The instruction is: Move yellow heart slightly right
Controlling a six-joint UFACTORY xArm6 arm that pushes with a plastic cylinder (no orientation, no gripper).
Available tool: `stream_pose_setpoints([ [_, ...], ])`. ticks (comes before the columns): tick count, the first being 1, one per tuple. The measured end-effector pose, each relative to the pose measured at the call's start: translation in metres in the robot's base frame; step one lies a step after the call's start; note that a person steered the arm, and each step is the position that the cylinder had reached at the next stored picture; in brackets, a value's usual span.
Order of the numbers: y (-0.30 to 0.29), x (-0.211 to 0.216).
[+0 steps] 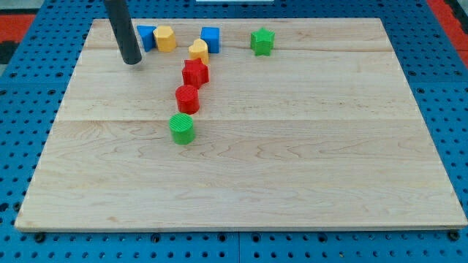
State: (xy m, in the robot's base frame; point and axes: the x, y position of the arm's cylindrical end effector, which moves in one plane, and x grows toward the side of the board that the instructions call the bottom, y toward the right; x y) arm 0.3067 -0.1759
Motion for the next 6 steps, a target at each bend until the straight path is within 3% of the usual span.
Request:
stream_pose_setpoints([
  [2, 0.048, -0.029],
  [4, 0.057, -0.024],
  [5, 0.096, -0.008],
  [6, 0.077, -0.007],
])
